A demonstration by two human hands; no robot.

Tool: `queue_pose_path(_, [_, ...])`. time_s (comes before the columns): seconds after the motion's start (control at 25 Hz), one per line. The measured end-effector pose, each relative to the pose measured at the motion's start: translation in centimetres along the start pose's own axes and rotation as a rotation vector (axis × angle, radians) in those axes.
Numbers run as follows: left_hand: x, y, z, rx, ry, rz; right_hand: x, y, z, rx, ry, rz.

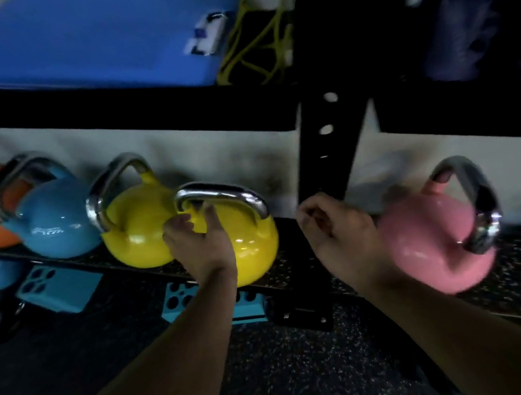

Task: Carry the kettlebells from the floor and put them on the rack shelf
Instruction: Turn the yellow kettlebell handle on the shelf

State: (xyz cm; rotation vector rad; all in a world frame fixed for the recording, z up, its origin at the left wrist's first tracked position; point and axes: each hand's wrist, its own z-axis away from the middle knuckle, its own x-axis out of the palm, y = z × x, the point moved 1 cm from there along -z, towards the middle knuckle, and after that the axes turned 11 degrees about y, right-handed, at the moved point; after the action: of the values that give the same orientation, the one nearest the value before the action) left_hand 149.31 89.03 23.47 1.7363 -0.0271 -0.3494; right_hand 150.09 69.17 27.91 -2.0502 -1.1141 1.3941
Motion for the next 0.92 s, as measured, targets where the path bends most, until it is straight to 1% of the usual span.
queue_pose_path(0.04, [0.1, -0.4, -2.0, -0.030, -0.041, -0.034, 2.5, -1.3, -0.5, -0.014, -0.014, -0.025])
queue_pose_path(0.08, [0.6, -0.5, -3.5, -0.083, -0.117, -0.067, 4.5, -2.2, -1.2, -0.012, -0.027, -0.033])
queue_pose_path(0.2, [2.2, -0.8, -6.6, -0.288, -0.393, -0.061, 9.7, -2.9, -4.2, 0.069, -0.072, 0.125])
queue_pose_path(0.28, [2.5, -1.0, -7.2, -0.320, -0.526, -0.036, 11.9, -3.3, -5.5, 0.174, -0.166, 0.189])
queue_pose_path(0.36, [2.8, -1.2, -7.2, -0.336, -0.578, -0.065, 13.1, -3.0, -6.0, 0.255, -0.202, 0.157])
queue_pose_path(0.48, [3.0, -1.6, -6.5, -0.306, -0.609, -0.110, 12.9, -2.9, -6.3, 0.293, -0.114, 0.137])
queue_pose_path(0.6, [3.6, -1.7, -7.3, -0.222, -0.654, -0.108, 13.3, -3.5, -5.4, 0.352, -0.039, 0.109])
queue_pose_path(0.68, [4.7, -2.1, -9.0, -0.189, -0.792, -0.027, 14.1, -3.8, -3.7, 0.413, 0.058, 0.047])
queue_pose_path(0.72, [5.0, -2.2, -9.6, -0.175, -0.865, -0.016, 14.3, -4.0, -3.0, 0.432, 0.074, 0.025])
queue_pose_path(0.76, [5.1, -2.3, -9.7, -0.142, -0.894, -0.039, 14.4, -4.1, -2.7, 0.451, 0.080, -0.009])
queue_pose_path(0.84, [4.8, -2.1, -8.8, -0.085, -0.859, -0.082, 14.0, -4.0, -3.1, 0.493, 0.076, -0.129])
queue_pose_path(0.92, [5.1, -1.7, -7.9, -0.087, -0.819, -0.062, 13.9, -4.2, -3.6, 0.527, 0.065, -0.249])
